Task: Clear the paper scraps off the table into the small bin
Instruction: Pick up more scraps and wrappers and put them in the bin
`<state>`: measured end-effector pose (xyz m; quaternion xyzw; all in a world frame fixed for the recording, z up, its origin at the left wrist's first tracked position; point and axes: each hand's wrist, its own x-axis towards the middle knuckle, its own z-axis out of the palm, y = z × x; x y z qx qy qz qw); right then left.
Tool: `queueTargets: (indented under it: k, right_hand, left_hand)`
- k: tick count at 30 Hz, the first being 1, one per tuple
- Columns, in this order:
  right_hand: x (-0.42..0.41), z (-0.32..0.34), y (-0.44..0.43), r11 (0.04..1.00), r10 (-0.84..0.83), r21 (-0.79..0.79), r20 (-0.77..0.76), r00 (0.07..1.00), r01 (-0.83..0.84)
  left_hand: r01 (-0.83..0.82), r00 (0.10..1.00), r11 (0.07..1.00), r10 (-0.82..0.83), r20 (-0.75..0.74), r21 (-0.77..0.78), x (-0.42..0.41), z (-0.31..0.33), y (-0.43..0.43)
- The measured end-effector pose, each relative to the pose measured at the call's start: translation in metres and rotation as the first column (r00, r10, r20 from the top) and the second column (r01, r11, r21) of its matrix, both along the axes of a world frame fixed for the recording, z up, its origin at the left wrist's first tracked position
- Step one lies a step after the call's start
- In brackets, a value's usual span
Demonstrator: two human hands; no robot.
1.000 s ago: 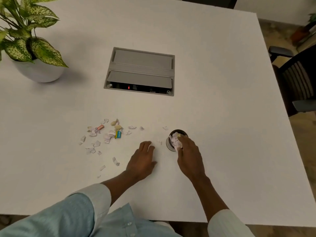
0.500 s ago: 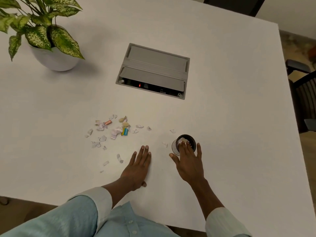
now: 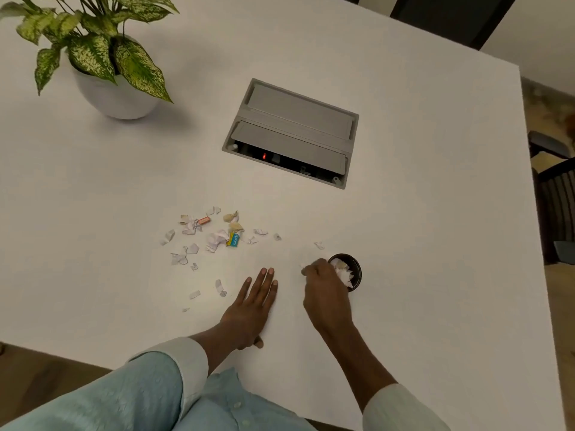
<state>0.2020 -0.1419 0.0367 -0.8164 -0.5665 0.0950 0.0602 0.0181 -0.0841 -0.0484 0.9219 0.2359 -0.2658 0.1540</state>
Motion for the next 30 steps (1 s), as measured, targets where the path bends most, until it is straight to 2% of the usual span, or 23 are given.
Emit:
queueTargets:
  k: [2, 4, 11, 16, 21, 24, 29, 30]
  right_hand:
    - [-0.009, -0.008, 0.017, 0.980, 0.036, -0.196, 0.000, 0.999, -0.035]
    - [-0.014, -0.018, 0.030, 0.946, 0.082, -0.317, 0.029, 0.996, -0.069]
    - [-0.020, -0.054, 0.048, 0.861, 0.013, -0.504, 0.160, 0.987, 0.070]
    - [-0.008, -0.061, 0.065, 0.852, -0.016, -0.509, 0.215, 0.977, 0.126]
    - [0.002, -0.067, 0.091, 0.804, -0.157, -0.538, 0.221, 0.963, 0.254]
    - [0.004, -0.068, 0.100, 0.776, -0.106, -0.590, 0.228, 0.968, 0.224]
    - [-0.005, -0.060, 0.107, 0.874, -0.120, -0.455, 0.134, 0.984, 0.169]
    - [-0.009, -0.062, 0.105, 0.895, -0.102, -0.418, 0.152, 0.983, 0.157]
  left_hand:
    - [-0.010, 1.000, 1.000, 0.010, -0.009, -0.022, -0.001, -0.001, 0.001]
    - [-0.023, 1.000, 0.999, 0.023, -0.005, -0.033, -0.001, -0.002, 0.001]
    - [-0.035, 0.999, 0.999, 0.035, 0.004, -0.030, -0.001, -0.006, -0.001]
    - [-0.033, 0.999, 0.999, 0.033, 0.024, -0.028, -0.001, -0.009, 0.001]
    - [-0.033, 0.999, 0.999, 0.034, 0.039, -0.036, -0.003, -0.010, 0.002]
    - [-0.024, 0.999, 0.999, 0.025, 0.034, -0.029, -0.003, -0.009, 0.003]
    - [-0.012, 1.000, 1.000, 0.013, 0.017, -0.023, -0.002, -0.008, 0.005]
    - [-0.010, 1.000, 1.000, 0.010, 0.015, -0.021, -0.002, -0.008, 0.005]
